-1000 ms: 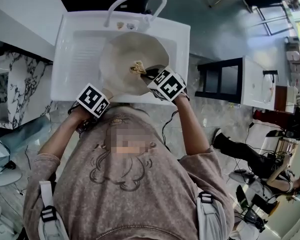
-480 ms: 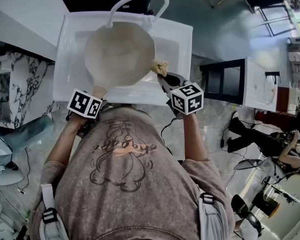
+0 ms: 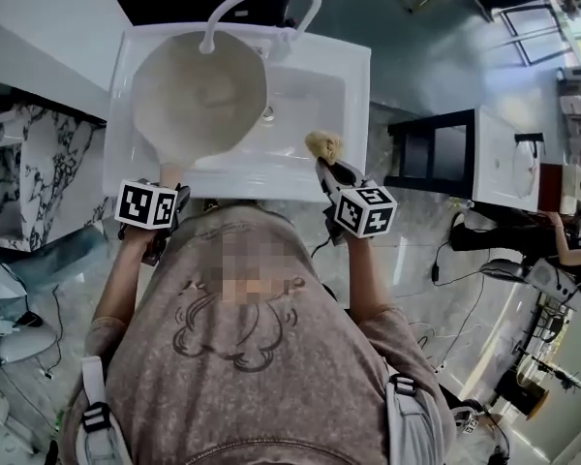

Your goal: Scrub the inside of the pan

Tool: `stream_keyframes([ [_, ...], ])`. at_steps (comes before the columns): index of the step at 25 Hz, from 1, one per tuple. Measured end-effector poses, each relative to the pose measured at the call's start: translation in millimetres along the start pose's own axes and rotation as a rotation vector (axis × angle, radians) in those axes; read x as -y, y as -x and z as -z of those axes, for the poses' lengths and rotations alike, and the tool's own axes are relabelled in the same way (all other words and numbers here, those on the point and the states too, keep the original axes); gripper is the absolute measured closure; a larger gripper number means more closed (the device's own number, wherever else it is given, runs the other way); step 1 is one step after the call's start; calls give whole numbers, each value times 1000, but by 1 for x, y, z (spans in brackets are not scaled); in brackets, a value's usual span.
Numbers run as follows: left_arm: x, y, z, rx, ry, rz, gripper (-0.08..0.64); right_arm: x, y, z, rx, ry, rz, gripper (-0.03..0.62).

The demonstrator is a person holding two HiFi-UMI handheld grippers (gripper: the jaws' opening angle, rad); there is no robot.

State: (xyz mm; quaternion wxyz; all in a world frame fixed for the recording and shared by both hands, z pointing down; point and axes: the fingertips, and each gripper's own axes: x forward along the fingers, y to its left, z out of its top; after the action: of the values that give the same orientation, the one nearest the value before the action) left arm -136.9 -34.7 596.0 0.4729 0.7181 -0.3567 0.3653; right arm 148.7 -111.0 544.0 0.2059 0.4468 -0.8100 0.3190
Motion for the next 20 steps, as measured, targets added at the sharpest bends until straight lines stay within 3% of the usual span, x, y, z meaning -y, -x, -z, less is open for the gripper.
stream_keyframes([
  [10,4,5,-19,93,66,12,461,-12,-15,17,41,-87,34,554],
  [20,1,5,-14,78,89,-8,460,-19,-22,23,-3,-54,48,554],
])
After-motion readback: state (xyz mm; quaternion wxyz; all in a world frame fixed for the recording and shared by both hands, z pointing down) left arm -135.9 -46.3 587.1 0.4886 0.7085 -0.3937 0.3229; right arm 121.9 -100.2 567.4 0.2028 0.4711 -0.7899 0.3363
